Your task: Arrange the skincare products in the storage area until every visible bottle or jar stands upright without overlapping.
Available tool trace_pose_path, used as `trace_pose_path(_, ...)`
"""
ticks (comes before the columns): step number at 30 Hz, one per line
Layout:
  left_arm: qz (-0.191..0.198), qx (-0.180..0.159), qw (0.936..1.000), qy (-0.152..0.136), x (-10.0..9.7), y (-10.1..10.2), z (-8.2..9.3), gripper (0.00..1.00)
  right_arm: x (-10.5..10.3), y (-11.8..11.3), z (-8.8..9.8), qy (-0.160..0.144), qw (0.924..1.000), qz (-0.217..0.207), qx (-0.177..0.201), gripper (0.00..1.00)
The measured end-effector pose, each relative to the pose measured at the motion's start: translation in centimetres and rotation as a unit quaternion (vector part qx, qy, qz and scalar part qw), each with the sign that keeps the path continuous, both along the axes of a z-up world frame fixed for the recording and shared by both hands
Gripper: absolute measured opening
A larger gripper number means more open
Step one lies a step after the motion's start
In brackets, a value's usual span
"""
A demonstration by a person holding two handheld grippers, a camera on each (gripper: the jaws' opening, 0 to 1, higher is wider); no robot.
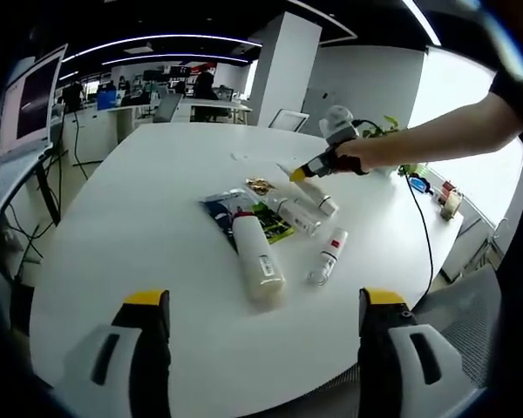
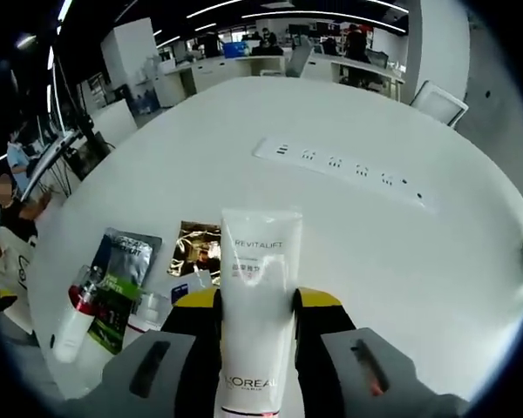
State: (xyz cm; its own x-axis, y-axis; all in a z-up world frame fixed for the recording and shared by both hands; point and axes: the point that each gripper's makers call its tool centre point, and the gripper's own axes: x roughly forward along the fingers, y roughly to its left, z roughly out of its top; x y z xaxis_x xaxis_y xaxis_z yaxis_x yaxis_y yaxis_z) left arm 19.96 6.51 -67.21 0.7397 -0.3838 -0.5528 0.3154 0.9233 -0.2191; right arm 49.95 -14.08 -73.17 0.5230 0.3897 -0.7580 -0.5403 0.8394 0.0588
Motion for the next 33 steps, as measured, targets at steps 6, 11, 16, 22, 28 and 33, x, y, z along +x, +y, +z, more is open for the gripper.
trace_pose_path(6, -0.007, 0.002, 1.0000, -0.006, 0.1, -0.4, 0.4, 0.81, -0.9, 0.0, 1.7, -0.022, 0.9997, 0.008, 0.007, 0.31)
trace_pose_path(11, -0.008, 0.001, 0.9999, -0.010, 0.2, -0.6, 0.8, 0.81, -1.5, -0.2, 2.3, -0.036, 0.9992, 0.006, 0.015, 0.31)
trace_pose_path(16, -0.011, -0.001, 0.9998, -0.017, 0.3, -1.0, 1.5, 0.81, -2.5, -0.3, 3.1, -0.047, 0.9986, 0.009, 0.022, 0.31)
trace_pose_path(22, -0.012, -0.013, 0.9995, -0.025, 0.6, -1.5, 2.1, 0.80, -3.9, -0.3, 4.5, -0.063, 0.9973, 0.004, 0.038, 0.31)
trace_pose_path(28, -0.022, -0.024, 0.9989, -0.033, 1.2, -2.5, 3.0, 0.80, -4.7, -0.7, 5.5, -0.084, 0.9953, 0.006, 0.049, 0.31)
trace_pose_path(33, -0.038, -0.031, 0.9979, -0.041, 1.8, -3.3, 3.4, 0.80, -5.4, -0.7, 6.4, -0.103, 0.9929, 0.013, 0.057, 0.31)
